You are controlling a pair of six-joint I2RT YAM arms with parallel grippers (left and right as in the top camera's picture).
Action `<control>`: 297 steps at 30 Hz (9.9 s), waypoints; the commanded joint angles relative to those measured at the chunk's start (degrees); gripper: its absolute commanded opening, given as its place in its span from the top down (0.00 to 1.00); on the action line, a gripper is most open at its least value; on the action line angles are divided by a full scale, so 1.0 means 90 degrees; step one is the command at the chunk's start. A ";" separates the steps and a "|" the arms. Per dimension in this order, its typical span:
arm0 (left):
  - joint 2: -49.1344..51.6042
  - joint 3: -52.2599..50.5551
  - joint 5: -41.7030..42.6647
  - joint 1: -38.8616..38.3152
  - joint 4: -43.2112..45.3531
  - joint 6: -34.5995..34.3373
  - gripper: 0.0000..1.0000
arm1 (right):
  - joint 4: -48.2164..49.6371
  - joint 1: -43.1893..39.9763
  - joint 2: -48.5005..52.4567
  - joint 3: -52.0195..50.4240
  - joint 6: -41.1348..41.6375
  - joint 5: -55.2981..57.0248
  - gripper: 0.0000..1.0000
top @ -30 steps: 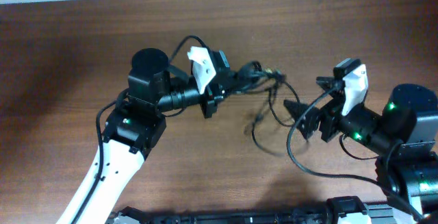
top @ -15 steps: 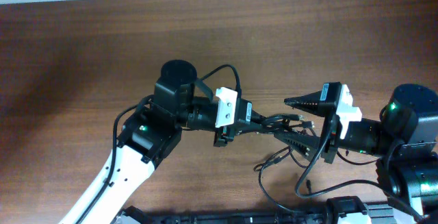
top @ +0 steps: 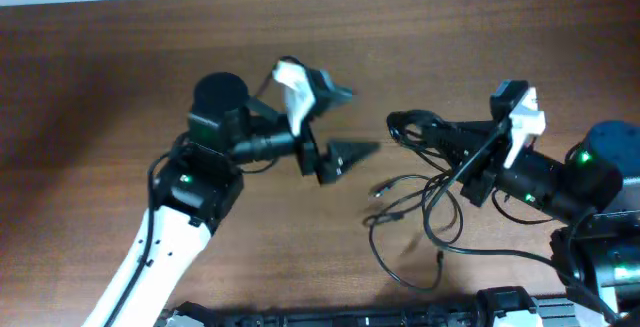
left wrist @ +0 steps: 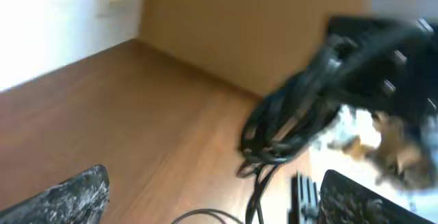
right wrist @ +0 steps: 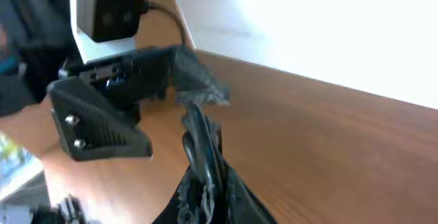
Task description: Untangle cables
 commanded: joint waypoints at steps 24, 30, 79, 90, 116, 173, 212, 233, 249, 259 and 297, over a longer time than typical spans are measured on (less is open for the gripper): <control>-0.0061 0.0063 -0.2987 -0.1671 0.0763 -0.6980 0.77 | 0.1124 -0.0024 0.0153 0.0126 0.1404 -0.0801 0.96; -0.0061 0.0063 -0.3371 -0.1664 0.0733 -0.6142 1.00 | 0.1124 -0.0024 0.0192 0.0129 0.1328 -0.0845 0.96; -0.0063 0.0063 -0.6256 -0.2749 -0.0537 0.0352 1.00 | -0.2261 -0.0024 0.0189 0.0129 -0.1960 0.1736 0.96; -0.0100 0.0063 -0.6890 -0.2749 -0.0486 -0.1549 1.00 | -0.2215 -0.0024 0.0192 0.0129 0.0029 0.3883 0.96; -0.0231 0.0063 -0.4954 -0.2754 -0.0342 -0.0753 1.00 | -0.1525 -0.0024 0.0192 0.0129 -0.2341 0.0580 0.83; -0.0612 0.0063 -0.5663 -0.2749 -0.0845 -0.1688 1.00 | -0.1418 -0.0024 0.0401 0.0129 -0.3553 0.0840 0.96; -0.1948 0.0063 -0.7397 -0.2747 -0.1299 -0.1615 1.00 | -0.2149 -0.0024 0.0976 0.0129 0.0313 0.5304 0.91; -0.2016 0.0063 -0.7718 -0.2749 -0.1345 -0.1620 1.00 | -0.1761 -0.0024 0.0957 0.0129 -0.2023 0.1268 0.02; -0.2018 0.0063 -0.7208 -0.2749 -0.1644 -0.1622 1.00 | 0.0153 -0.0024 0.0996 0.0129 0.0690 0.4303 0.02; -0.2018 0.0063 -0.8252 -0.2749 -0.1690 -0.2480 1.00 | -0.1994 -0.0024 0.1396 0.0129 0.0478 0.4133 0.02; -0.1309 0.0063 -0.7118 -0.2754 -0.0012 -0.6190 1.00 | -0.1498 0.0391 0.1438 0.0129 -0.2348 -0.1253 0.42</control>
